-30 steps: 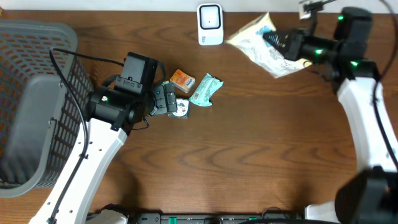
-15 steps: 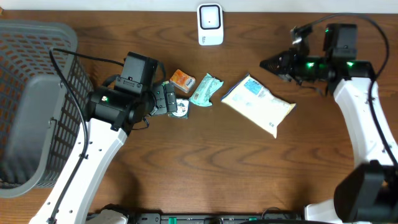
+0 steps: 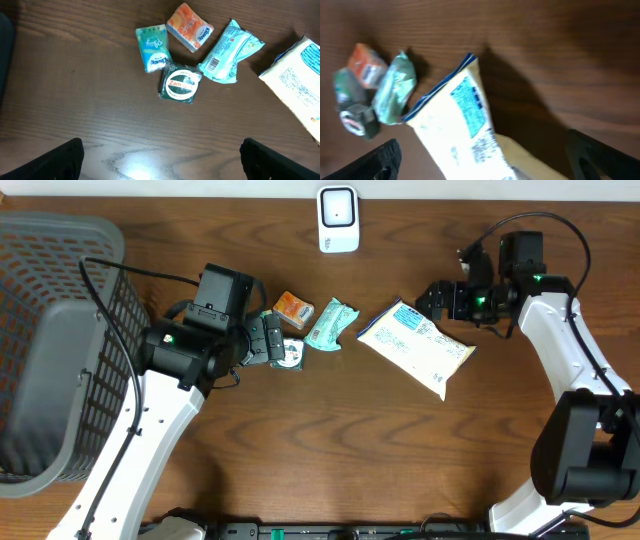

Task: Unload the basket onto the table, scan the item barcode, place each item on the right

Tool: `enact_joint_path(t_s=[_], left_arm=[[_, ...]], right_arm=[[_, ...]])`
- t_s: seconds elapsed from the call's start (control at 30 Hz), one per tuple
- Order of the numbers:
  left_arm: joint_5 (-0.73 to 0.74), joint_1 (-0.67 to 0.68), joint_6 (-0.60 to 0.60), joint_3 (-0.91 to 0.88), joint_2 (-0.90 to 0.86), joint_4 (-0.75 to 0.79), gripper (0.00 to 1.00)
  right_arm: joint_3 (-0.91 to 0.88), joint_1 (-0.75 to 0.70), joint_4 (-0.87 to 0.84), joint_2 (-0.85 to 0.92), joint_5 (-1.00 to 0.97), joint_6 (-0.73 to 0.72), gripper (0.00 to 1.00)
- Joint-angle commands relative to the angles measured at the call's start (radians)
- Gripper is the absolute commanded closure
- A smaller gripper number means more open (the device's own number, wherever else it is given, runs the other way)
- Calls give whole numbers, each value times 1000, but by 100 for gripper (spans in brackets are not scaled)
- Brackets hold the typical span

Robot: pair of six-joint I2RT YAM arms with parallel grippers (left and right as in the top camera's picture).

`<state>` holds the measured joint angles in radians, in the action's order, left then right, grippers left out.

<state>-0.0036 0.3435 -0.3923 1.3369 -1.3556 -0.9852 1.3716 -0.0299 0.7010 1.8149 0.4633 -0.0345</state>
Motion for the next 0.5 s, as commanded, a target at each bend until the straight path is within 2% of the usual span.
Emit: enact_joint_path(t_s=[0.0,0.27,0.33,0.47], left_arm=[[-12,-1,6,15,3,-2,2],[-12,-1,6,15,3,-2,2],[-12,-1,6,15,3,-2,2],[-12,-1,6,15,3,-2,3]], right_arm=[[4,1,-3,16,-61,124,1],[4,2,61,198,33,195,2],[4,-1,82,248,124,229,6],[4,-11,137,314,327,332,24]])
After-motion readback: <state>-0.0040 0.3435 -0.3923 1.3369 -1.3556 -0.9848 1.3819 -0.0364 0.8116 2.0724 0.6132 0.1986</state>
